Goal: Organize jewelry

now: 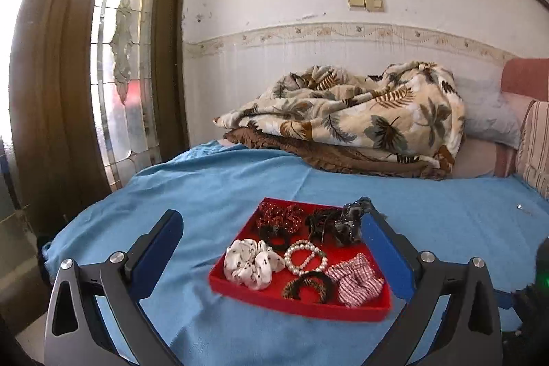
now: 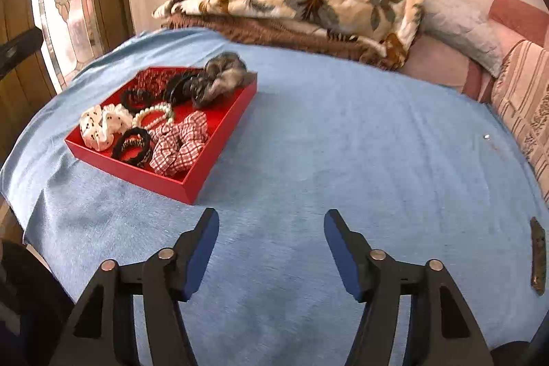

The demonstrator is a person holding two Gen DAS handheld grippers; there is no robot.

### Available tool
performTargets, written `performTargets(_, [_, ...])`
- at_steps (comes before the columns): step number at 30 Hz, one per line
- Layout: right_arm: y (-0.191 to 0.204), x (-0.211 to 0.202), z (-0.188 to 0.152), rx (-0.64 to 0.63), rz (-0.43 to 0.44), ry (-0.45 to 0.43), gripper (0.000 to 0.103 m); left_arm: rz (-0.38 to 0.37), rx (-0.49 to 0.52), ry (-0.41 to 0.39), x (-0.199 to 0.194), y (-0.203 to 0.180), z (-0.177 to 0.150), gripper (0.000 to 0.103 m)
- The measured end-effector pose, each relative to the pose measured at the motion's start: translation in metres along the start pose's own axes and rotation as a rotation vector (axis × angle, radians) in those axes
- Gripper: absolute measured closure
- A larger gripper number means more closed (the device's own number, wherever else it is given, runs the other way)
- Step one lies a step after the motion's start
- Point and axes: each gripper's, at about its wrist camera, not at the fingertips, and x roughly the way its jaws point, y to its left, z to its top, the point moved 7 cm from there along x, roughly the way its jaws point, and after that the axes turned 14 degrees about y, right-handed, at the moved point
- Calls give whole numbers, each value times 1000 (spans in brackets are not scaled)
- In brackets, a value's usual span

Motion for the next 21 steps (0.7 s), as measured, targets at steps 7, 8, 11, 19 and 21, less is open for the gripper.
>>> performTargets(7, [-5,-23,-10,5,14,-59,32,-128,-22,127,-21,-16,-18,0])
performTargets(8, [-5,-27,-12,7,16,-68,30,-139,-16,154,-19,-19,-20,0])
performTargets(11, [-8,-39,-13,11,12,-101,27,-134,2,194,-20,-25,-30,0])
performTargets(19, [-7,-53,-23,2,11,-128,24,13,-22,181,-35,-17,-44,0])
performTargets(21, [-5,-54,-27,-2,9,-126,23,19,-10,202,-32,-17,-47,0])
